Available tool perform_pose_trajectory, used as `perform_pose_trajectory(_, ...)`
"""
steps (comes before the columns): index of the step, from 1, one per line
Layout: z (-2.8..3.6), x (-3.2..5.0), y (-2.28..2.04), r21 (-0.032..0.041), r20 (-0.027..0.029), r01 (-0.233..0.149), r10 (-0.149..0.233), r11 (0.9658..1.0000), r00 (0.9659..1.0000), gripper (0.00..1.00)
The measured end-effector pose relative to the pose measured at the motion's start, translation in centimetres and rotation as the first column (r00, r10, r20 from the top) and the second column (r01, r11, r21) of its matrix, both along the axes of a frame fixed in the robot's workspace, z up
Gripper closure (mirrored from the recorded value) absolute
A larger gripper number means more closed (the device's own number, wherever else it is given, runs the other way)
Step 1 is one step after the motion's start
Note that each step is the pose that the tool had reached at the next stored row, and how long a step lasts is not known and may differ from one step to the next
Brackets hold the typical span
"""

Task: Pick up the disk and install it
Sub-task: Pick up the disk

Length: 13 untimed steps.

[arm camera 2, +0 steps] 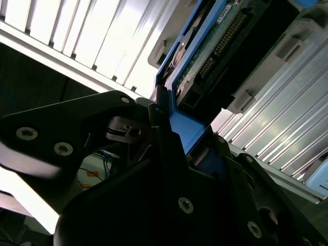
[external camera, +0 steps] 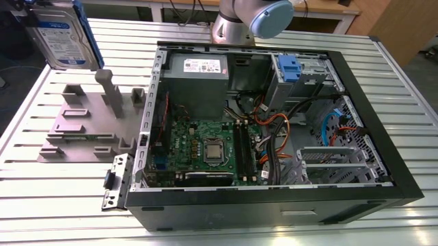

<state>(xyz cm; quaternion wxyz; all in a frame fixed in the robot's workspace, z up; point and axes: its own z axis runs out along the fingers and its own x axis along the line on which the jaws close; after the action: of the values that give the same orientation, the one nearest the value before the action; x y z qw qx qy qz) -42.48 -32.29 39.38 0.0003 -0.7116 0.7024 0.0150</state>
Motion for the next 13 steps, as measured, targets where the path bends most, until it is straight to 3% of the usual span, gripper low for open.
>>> perform_pose_trajectory(13, 0.44, 0.00, 0.00, 0.0001, 0.0001, 0.000, 0.000, 1.0000, 1.0000, 0.63)
